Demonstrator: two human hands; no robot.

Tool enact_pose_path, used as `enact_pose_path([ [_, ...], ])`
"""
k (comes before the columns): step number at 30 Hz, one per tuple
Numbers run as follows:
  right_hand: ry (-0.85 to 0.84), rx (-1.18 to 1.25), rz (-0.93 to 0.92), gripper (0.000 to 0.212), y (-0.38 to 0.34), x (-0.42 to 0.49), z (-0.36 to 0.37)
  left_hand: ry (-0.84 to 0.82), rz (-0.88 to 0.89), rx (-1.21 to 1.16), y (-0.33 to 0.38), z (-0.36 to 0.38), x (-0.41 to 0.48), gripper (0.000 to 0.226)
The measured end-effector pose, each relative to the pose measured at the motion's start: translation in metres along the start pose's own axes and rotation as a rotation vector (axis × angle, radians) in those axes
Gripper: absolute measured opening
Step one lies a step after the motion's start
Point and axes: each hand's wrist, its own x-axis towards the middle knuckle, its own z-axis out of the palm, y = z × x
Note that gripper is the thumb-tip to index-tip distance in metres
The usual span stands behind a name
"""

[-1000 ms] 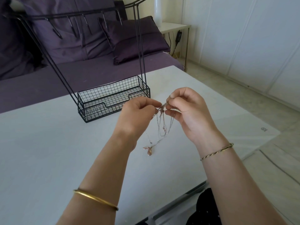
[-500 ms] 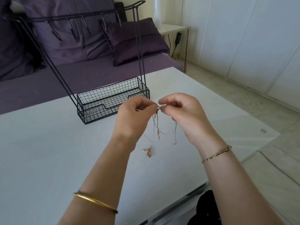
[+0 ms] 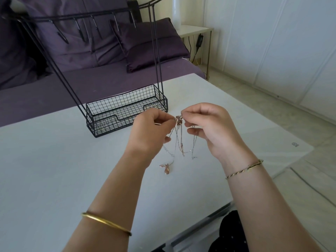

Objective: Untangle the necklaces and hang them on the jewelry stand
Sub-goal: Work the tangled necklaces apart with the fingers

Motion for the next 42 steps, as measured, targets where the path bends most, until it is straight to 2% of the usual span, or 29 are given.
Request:
enact_pose_path([
  [9, -0.014, -0.008, 0.025, 0.015, -0.002, -0.0004, 0.0031, 0.061, 0.069, -0.047, 0.0029, 0.0034, 0.0003, 0.011],
  [17, -0.015, 0.073, -0.071, 0.012, 0.0005, 0.0015, 0.0033, -0.101, 0.072, -0.002, 0.0039, 0.0016, -0.0026, 0.012],
  [21, -0.033, 0.063, -0.149, 0.011, 0.002, 0.0012, 0.0024, -0.083, 0.072, -0.012, 0.0047, 0.0016, -0.003, 0.012],
  [25, -0.081, -0.021, -0.145, 0.019, 0.0003, 0.0013, -0.0019, 0.006, -0.013, -0.126, 0.005, 0.0007, -0.0005, 0.014],
  [30, -0.124, -0.191, -0.121, 0.03, 0.0013, -0.0002, 0.003, 0.028, -0.075, -0.216, 0.0038, 0.0016, 0.0016, 0.016],
  [35, -0.034, -0.16, -0.104, 0.022, 0.0022, 0.0023, 0.0051, 0.033, -0.077, -0.188, 0.0017, 0.0005, 0.0029, 0.013],
  [42, 0.046, -0.075, -0.111, 0.016, 0.0037, 0.0014, 0.0062, 0.014, 0.02, 0.056, 0.0002, 0.0019, 0.003, 0.001],
])
